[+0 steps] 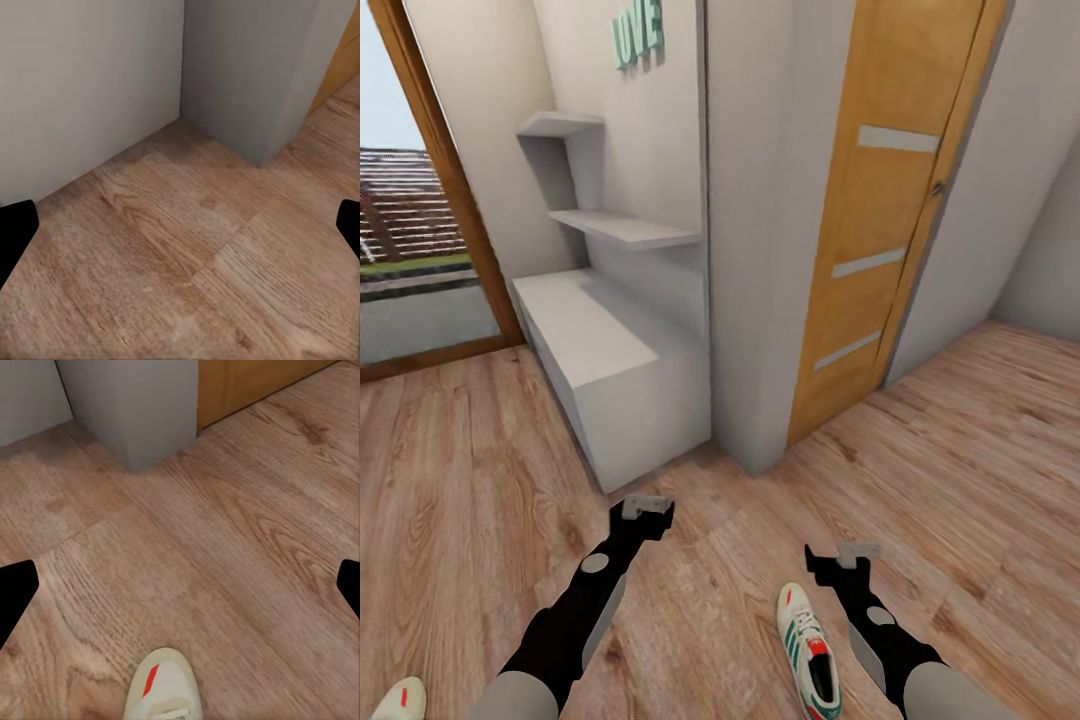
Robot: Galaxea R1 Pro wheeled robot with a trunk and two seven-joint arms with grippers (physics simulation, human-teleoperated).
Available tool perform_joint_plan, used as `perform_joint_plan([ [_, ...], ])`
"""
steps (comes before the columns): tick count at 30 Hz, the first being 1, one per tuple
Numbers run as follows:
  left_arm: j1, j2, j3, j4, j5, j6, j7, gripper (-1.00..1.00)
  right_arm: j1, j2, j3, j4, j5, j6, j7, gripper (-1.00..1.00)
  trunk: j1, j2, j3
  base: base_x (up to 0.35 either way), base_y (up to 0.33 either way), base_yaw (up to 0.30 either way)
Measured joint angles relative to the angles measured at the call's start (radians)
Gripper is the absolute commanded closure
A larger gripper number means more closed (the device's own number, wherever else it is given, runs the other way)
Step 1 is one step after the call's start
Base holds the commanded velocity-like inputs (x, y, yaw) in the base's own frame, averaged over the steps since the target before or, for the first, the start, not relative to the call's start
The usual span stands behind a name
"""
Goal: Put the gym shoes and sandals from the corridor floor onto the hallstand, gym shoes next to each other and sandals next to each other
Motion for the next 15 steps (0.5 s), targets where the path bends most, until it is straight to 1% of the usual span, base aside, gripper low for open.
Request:
perform_joint_plan([
  [3,0.0,0.0,0.0,0.0,0.0,0.0,0.0,-1.0,0.0,0.0,0.0,0.0,0.0,0.0,0.0,-1.0,0.0,0.0,-0.001,-0.021,0.0,0.032],
  [5,0.001,-0.002,0.0,0.0,0.0,-0.001,0.0,-1.0,0.0,0.0,0.0,0.0,0.0,0.0,0.001,-1.0,0.0,0.0,-0.001,-0.199,0.0,0.011],
  [9,0.001,-0.003,0.0,0.0,0.0,-0.001,0.0,-1.0,0.0,0.0,0.0,0.0,0.0,0.0,0.001,-1.0,0.001,0.0,-0.001,-0.295,0.0,0.004],
  [15,0.001,-0.003,0.0,0.0,0.0,-0.001,0.0,-1.0,0.0,0.0,0.0,-0.001,0.0,0.0,0.002,-1.0,0.001,0.0,-0.001,-0.339,0.0,0.001],
])
